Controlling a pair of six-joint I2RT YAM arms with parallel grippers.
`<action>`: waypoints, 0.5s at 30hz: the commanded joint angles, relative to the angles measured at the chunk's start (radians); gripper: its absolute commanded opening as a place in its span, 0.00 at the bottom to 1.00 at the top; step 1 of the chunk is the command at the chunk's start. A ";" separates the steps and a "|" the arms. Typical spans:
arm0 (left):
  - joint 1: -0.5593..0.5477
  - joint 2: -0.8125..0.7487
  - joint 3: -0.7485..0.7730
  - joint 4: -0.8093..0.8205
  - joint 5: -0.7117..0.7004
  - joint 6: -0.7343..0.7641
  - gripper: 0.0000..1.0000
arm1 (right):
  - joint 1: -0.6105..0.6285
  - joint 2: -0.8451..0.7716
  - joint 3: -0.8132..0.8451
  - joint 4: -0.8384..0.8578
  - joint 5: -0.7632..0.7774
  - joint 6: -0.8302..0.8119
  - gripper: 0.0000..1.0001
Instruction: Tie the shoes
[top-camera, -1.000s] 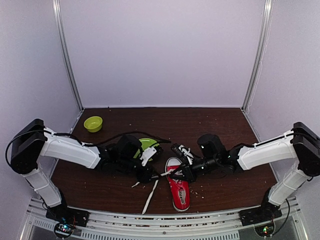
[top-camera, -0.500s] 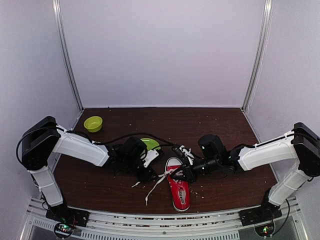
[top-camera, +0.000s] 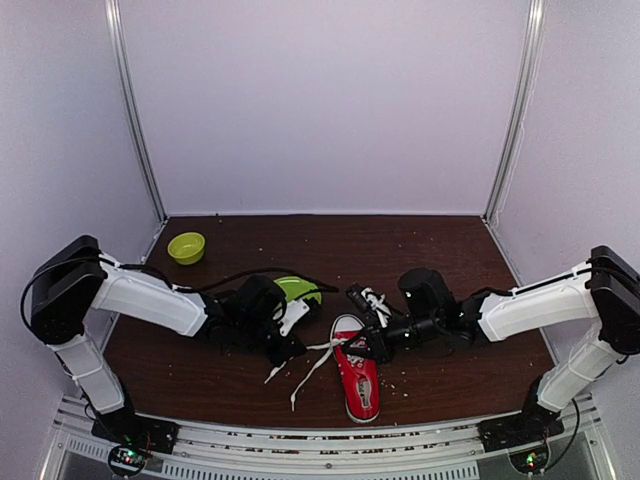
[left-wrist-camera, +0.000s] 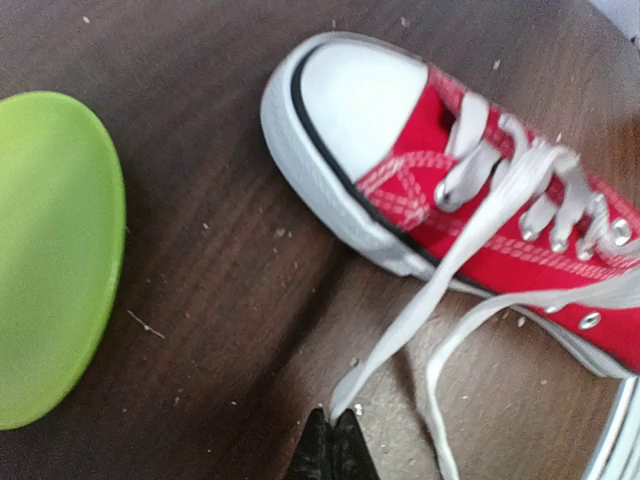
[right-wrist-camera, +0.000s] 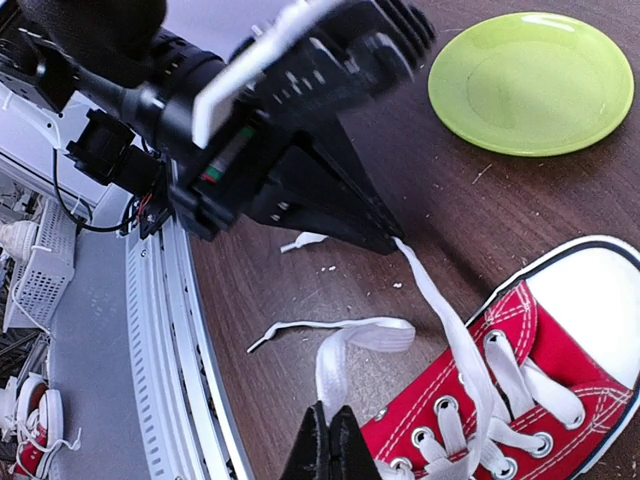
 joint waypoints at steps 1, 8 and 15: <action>0.004 -0.146 0.016 -0.015 -0.025 -0.142 0.00 | 0.002 -0.035 -0.016 -0.005 0.045 0.012 0.00; -0.014 -0.150 0.112 -0.258 0.063 -0.249 0.00 | 0.002 -0.039 0.011 -0.081 0.135 0.047 0.00; -0.089 -0.139 0.217 -0.377 0.265 -0.428 0.00 | 0.012 -0.063 0.039 -0.124 0.215 0.091 0.00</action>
